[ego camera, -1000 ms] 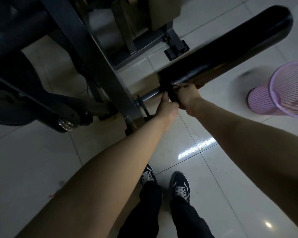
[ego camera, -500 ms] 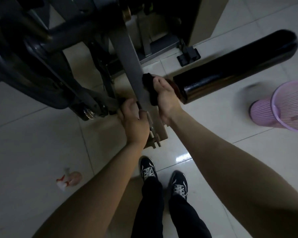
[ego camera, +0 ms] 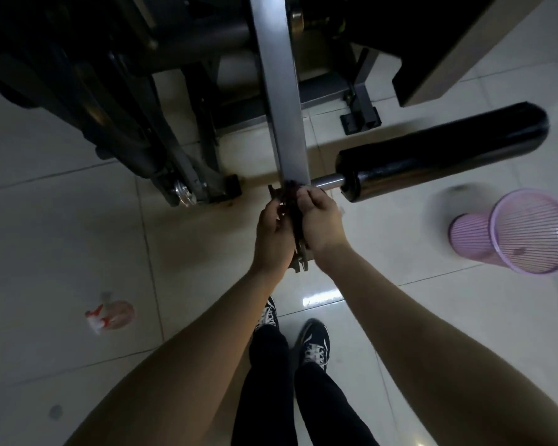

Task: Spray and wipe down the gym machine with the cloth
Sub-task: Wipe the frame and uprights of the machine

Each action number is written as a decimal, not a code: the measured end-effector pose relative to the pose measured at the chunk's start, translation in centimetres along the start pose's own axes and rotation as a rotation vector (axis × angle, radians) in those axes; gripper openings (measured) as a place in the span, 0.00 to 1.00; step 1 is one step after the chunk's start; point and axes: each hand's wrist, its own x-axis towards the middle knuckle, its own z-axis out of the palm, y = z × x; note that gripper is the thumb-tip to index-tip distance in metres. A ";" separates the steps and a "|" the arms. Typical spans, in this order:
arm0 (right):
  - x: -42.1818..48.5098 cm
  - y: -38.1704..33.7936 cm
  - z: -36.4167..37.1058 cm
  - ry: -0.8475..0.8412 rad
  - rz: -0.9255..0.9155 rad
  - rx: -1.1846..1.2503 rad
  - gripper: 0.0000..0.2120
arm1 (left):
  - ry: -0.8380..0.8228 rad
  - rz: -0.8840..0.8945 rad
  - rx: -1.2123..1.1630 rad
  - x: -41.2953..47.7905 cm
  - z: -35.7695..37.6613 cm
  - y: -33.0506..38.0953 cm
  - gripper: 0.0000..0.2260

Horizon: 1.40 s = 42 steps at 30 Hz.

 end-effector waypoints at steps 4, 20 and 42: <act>-1.7 -2.7 3.2 -0.116 -0.046 -0.084 0.09 | 0.018 -0.038 -0.202 -1.1 -2.8 -0.4 0.15; 4.0 -2.4 3.2 0.255 -0.357 -0.572 0.12 | -0.039 -0.385 -0.336 4.8 -0.5 1.1 0.16; 6.9 -9.1 4.4 0.205 -0.166 -0.153 0.17 | 0.073 -0.213 -0.374 13.5 -1.4 9.1 0.29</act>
